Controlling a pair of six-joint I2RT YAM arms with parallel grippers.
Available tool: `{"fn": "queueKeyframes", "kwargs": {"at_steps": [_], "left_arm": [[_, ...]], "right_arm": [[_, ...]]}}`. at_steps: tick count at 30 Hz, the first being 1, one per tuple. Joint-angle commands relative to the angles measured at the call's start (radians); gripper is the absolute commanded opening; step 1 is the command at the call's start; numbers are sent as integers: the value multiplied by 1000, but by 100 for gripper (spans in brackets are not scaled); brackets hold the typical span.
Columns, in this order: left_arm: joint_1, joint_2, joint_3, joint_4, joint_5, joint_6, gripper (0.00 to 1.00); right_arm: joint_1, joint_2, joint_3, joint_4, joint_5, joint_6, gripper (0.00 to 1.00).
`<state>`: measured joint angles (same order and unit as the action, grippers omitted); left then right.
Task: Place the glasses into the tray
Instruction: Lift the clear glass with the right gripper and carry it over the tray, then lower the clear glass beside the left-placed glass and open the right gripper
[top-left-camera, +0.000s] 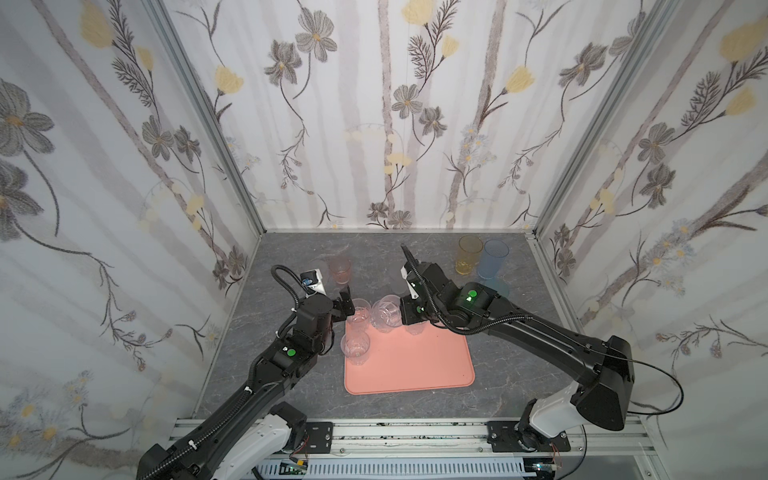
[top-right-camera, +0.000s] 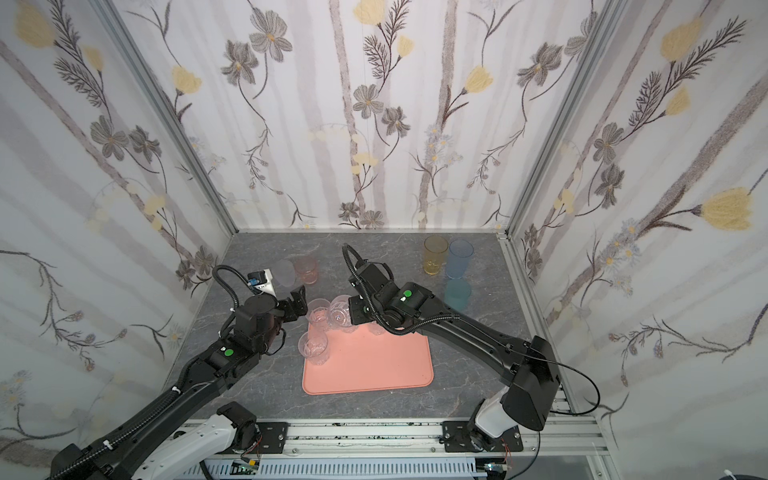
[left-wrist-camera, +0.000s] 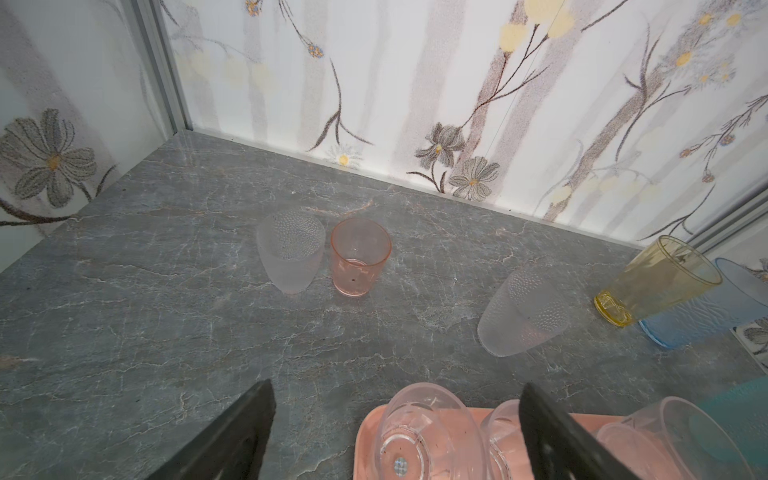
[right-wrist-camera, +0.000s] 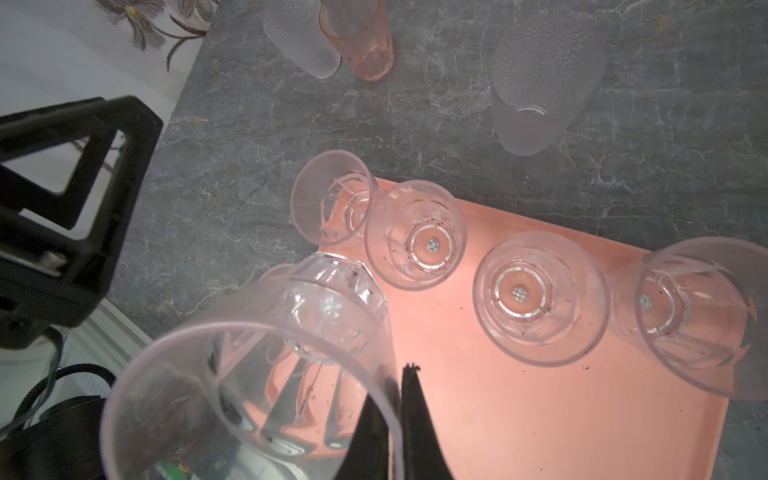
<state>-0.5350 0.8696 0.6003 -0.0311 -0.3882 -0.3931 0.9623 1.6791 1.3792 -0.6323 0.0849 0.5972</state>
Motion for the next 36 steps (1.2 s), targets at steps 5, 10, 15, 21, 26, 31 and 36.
{"fn": "queueKeyframes", "kwargs": {"at_steps": [5, 10, 15, 21, 26, 31, 36], "left_arm": [[3, -20, -32, 25, 11, -40, 94], [3, -10, -47, 25, 25, -66, 94], [3, -4, -51, 23, 27, -69, 93], [3, -16, -62, 22, 8, -73, 93], [3, 5, -60, 22, 19, -73, 92], [3, 18, -56, 22, 25, -76, 92], [2, 15, -57, 20, 20, -73, 92]], "right_arm": [[72, 17, -89, 9, 63, 30, 0], [93, 63, -122, 17, 87, 29, 0], [93, 147, -93, 1, 112, 0, 0], [92, 232, -41, -18, 115, -25, 0], [91, 269, -26, -36, 129, -27, 3], [90, 297, -25, -40, 133, -26, 6], [90, 302, -2, -56, 131, -31, 20]]}}
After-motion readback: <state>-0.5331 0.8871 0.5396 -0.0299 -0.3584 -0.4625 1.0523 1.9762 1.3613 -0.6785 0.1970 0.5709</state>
